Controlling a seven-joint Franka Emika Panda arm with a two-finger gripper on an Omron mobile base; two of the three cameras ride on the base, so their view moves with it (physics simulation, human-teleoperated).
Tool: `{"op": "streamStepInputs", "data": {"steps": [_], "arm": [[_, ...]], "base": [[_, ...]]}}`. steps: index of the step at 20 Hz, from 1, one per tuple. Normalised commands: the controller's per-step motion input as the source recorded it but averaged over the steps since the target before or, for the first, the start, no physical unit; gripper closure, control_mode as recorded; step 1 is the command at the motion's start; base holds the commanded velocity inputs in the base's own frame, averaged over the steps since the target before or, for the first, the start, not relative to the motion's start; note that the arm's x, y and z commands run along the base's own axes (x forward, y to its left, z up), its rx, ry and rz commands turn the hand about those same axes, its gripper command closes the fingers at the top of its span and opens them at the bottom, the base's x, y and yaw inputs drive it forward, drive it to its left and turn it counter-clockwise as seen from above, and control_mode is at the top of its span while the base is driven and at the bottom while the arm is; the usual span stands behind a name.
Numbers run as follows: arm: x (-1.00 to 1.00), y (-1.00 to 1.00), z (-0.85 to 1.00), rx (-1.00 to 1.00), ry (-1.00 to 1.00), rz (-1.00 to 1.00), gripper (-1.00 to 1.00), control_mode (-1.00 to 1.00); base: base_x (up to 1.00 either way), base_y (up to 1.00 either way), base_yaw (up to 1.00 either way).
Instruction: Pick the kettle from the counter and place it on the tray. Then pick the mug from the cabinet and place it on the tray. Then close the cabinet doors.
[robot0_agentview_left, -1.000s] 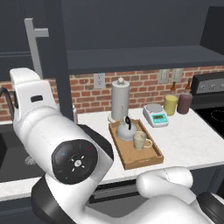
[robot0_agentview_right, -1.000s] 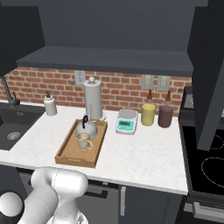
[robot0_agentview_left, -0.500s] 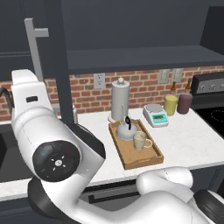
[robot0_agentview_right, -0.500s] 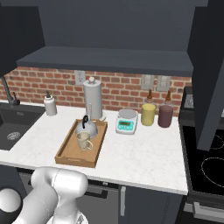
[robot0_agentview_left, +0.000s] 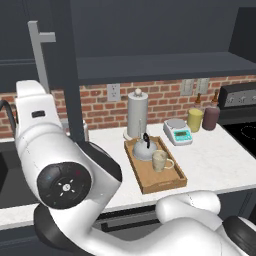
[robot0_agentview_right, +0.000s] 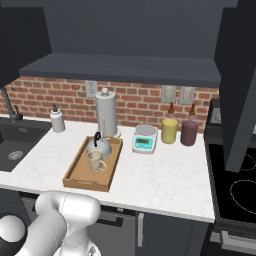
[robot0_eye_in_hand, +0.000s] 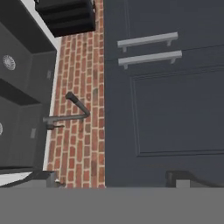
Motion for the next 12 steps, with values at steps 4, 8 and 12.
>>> {"op": "streamStepInputs", "data": {"steps": [4,8,12], "arm": [[0.19,-0.07,-0.01,-0.02,0.0,-0.06,-1.0,-1.0],[0.25,-0.02,0.0,-0.02,0.0,-0.13,-1.0,-1.0],[0.1,-0.08,0.0,-0.02,0.0,-0.13,-1.0,-1.0]], "base": [[0.0,0.0,0.0],[0.0,0.0,0.0],[0.0,0.0,0.0]]}}
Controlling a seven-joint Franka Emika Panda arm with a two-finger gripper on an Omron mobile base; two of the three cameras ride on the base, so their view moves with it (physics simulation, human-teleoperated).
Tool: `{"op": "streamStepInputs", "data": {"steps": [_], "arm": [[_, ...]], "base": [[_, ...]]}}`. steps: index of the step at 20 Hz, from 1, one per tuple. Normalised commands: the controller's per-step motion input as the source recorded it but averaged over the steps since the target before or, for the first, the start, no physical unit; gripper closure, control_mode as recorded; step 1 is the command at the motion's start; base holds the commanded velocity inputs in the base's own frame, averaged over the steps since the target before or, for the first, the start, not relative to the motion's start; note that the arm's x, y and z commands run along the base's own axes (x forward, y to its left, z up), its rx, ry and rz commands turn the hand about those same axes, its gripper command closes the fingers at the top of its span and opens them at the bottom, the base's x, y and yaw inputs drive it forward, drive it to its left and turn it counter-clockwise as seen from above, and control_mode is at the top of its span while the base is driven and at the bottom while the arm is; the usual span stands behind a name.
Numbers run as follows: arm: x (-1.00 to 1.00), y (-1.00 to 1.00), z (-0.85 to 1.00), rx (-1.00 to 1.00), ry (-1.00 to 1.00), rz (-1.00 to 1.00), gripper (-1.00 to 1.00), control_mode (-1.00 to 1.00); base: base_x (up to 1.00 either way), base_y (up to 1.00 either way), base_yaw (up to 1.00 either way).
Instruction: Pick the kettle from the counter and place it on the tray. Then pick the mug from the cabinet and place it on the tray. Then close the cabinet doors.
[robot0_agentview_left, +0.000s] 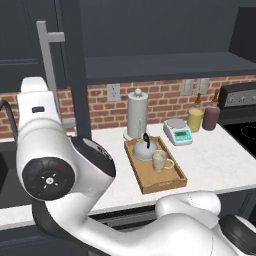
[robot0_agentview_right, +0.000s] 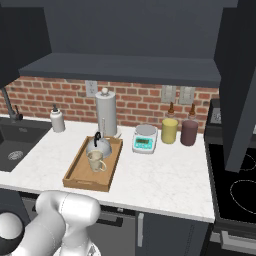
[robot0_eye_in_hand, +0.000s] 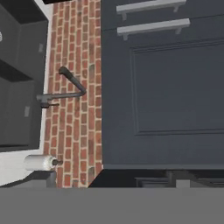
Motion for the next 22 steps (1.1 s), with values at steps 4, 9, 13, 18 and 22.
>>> {"op": "streamStepInputs", "data": {"steps": [4,9,13,18,22], "arm": [[0.0,-0.42,0.0,-0.05,0.0,-0.18,-1.0,-1.0],[0.0,-0.57,-0.03,-0.03,0.0,-0.18,-1.0,-1.0],[0.03,-0.56,0.0,0.0,0.0,-0.16,-1.0,-1.0],[0.18,-0.57,-0.01,-0.02,0.0,-0.15,-1.0,-1.0],[0.28,-0.56,-0.03,-0.03,0.0,-0.13,-1.0,-1.0]], "base": [[0.0,0.0,0.0],[0.0,0.0,0.0],[0.0,0.0,0.0],[0.0,0.0,0.0],[0.0,0.0,0.0]]}}
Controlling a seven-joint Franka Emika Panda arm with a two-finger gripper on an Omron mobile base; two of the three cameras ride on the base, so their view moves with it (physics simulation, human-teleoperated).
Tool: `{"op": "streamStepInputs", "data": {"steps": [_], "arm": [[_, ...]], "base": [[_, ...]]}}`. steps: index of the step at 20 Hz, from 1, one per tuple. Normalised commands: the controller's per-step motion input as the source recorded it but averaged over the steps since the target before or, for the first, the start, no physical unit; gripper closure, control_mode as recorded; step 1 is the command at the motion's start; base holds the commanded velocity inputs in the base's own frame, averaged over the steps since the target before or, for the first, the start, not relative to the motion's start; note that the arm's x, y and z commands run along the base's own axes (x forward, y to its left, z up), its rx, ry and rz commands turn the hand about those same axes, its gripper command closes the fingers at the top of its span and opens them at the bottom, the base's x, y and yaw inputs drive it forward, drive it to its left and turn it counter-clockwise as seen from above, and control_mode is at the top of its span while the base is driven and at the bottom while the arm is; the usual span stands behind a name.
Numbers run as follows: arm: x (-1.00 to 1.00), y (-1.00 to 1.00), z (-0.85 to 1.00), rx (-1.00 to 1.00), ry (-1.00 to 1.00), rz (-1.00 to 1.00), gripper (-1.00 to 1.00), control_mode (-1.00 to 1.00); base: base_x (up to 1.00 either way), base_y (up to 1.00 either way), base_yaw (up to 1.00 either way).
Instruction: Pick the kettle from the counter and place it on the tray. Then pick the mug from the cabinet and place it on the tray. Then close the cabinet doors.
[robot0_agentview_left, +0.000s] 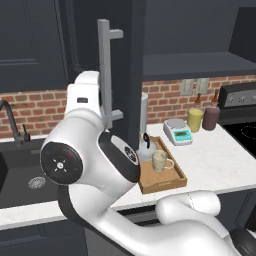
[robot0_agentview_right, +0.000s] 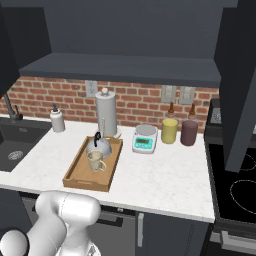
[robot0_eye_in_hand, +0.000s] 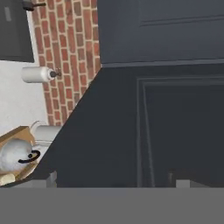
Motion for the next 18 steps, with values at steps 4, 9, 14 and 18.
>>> {"op": "streamStepInputs", "data": {"steps": [4,9,14,18], "arm": [[0.28,-0.63,-0.04,-0.04,0.0,-0.14,-1.0,-1.0],[0.29,-0.67,-0.03,-0.04,0.0,-0.15,-1.0,-1.0],[0.41,-0.67,-0.04,-0.04,0.0,-0.12,-1.0,-1.0],[0.64,-0.61,-0.09,-0.06,0.0,-0.05,-1.0,-1.0]], "base": [[0.0,0.0,0.0],[0.0,0.0,0.0],[0.0,0.0,0.0],[0.0,0.0,0.0]]}}
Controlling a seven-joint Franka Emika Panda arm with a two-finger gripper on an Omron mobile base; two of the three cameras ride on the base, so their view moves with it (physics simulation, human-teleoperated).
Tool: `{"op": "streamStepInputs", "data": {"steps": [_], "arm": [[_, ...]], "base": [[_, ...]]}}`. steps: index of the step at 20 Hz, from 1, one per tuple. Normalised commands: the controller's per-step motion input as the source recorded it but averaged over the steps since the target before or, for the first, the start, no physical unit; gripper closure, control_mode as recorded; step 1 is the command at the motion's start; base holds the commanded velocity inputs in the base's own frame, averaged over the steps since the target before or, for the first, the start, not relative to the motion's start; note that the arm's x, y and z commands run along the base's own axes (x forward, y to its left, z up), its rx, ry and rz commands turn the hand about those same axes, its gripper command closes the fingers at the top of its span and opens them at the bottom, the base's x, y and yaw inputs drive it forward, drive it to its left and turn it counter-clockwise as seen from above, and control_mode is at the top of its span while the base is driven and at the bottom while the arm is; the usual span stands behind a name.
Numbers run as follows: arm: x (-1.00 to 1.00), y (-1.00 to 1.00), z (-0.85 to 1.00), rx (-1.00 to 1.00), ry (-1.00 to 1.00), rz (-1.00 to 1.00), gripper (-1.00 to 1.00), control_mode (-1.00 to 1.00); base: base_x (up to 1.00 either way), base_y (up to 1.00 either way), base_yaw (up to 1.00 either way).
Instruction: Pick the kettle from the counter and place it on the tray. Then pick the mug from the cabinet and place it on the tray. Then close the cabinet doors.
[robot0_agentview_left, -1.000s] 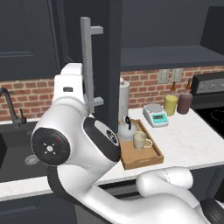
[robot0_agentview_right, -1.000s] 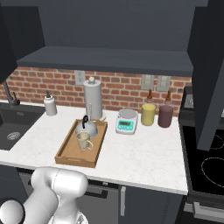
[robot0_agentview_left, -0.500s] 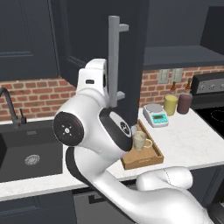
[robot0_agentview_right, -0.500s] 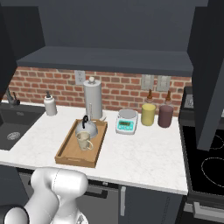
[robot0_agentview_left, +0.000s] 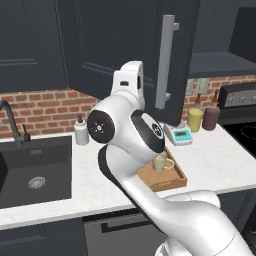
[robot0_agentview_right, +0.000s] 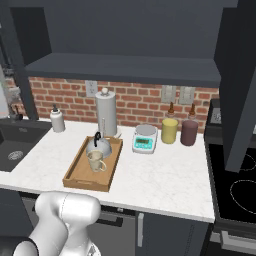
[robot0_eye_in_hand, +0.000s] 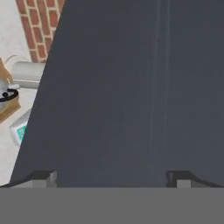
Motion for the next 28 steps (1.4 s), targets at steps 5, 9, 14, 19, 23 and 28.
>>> {"op": "streamStepInputs", "data": {"steps": [5,9,14,19,23,28], "arm": [[0.7,-0.62,-0.06,-0.03,0.0,0.0,-1.0,-1.0],[0.71,-0.58,-0.08,0.0,0.0,0.0,-1.0,-1.0],[0.77,-0.52,-0.04,0.0,0.04,0.0,-1.0,-1.0],[0.92,-0.41,-0.04,0.0,0.12,0.0,-1.0,-1.0],[0.92,-0.35,-0.11,0.0,0.18,0.0,-1.0,-1.0],[0.61,-0.29,-0.19,0.0,0.09,0.02,-1.0,-1.0]], "base": [[0.0,0.0,0.0],[0.0,0.0,0.0],[0.0,0.0,0.0],[0.0,0.0,0.0],[0.0,0.0,0.0],[0.0,0.0,0.0]]}}
